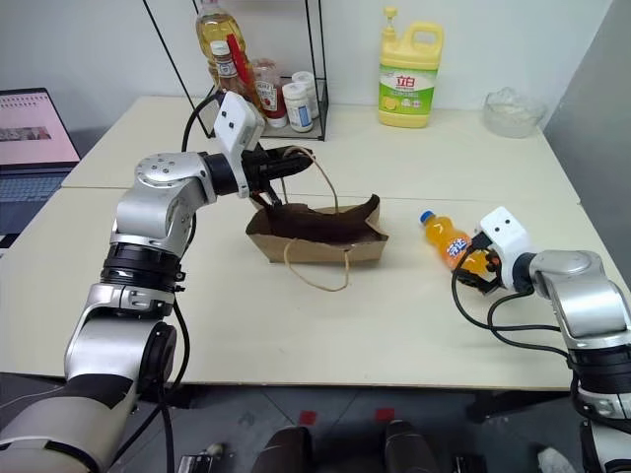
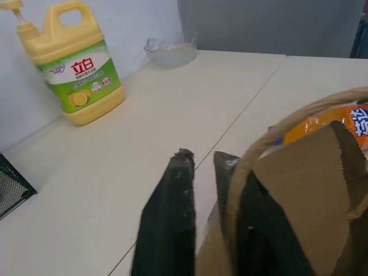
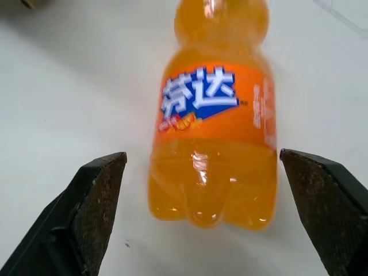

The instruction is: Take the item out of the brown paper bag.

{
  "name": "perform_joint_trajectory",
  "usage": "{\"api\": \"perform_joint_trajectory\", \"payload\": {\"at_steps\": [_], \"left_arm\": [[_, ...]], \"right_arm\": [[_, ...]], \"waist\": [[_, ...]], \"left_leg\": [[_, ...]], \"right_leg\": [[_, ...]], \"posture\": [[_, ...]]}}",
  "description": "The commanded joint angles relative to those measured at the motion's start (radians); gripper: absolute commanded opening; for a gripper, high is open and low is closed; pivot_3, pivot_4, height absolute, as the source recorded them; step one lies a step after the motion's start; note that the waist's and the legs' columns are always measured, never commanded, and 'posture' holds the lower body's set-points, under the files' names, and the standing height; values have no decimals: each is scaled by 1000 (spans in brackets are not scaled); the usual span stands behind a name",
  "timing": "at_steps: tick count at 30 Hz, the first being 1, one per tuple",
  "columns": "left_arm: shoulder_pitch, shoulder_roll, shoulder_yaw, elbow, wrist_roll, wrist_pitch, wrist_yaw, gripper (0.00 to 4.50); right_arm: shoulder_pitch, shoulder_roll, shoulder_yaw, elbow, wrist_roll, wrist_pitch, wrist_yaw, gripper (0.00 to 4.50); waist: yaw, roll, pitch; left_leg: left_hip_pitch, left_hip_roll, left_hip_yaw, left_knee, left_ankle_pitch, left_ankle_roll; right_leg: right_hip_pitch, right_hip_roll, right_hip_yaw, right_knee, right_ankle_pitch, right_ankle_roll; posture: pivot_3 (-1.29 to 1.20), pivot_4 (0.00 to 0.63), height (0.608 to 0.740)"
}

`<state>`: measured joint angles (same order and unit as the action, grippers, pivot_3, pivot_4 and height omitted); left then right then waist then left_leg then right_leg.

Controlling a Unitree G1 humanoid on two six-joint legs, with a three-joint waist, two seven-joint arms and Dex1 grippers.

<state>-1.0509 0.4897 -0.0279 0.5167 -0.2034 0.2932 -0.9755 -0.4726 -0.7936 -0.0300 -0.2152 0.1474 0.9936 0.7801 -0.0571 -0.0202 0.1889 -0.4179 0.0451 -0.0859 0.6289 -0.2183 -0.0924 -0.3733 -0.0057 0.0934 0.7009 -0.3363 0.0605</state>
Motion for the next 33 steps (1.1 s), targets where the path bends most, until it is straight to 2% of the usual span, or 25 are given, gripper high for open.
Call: {"api": "perform_joint_trajectory", "payload": {"at_steps": [1, 10, 14, 18, 20, 23, 27, 33], "left_arm": [[-12, 30, 28, -42, -42, 22, -56, 1728], [0, 113, 41, 38, -18, 0, -66, 4487], [40, 149, 118, 8, -48, 41, 11, 4487], [144, 147, 201, -113, -70, 105, 147, 4487], [246, 131, 242, -211, -72, 138, 235, 4487], [457, 107, 241, -431, -58, 200, 323, 4487], [754, -19, 269, -718, -85, 306, 484, 4487], [994, -202, 214, -889, -40, 314, 663, 4487]], "right_arm": [[11, -16, -69, -111, 44, 57, -22, 4500], [33, 7, -118, -245, 103, 137, -99, 4500], [70, 58, -155, -331, 115, 136, -170, 4500], [137, 196, -222, -457, 136, 129, -273, 4500], [199, 256, -221, -522, 133, 87, -310, 4500], [304, 361, -210, -586, 111, -25, -381, 4500], [462, 497, -168, -608, 39, -163, -514, 4500], [566, 573, -81, -563, -10, -271, -587, 4500]], "waist": [[1, 0, 0], [0, 0, 0], [0, 0, 0], [0, 0, 0], [1, 0, 0], [2, 0, -1], [5, -1, -1], [12, -1, -2]], "left_leg": [[0, 0, 0, 0, 0, 0], [0, 0, 0, 0, 0, 0], [0, 0, 0, 0, 0, 0], [0, 1, -1, 0, 0, 0], [-1, 1, -1, 0, 0, 0], [0, 1, 0, -1, 0, 0], [0, 1, 0, -1, 0, 0], [3, 1, 0, 0, 0, 0]], "right_leg": [[0, 0, 0, 0, 0, 0], [0, 0, 0, 0, 0, 0], [0, 0, 0, 0, 0, 0], [0, 0, 0, 0, 0, 0], [0, 0, 0, 1, 0, 0], [0, 0, 0, 0, 0, 0], [1, 0, 1, 0, 0, 0], [2, 0, 1, 2, 0, 1]], "posture": [[0, 150, 740], [0, 150, 740], [0, 150, 740], [0, 150, 740], [0, 150, 740], [0, 150, 740], [0, 150, 740], [0, 150, 740]]}}
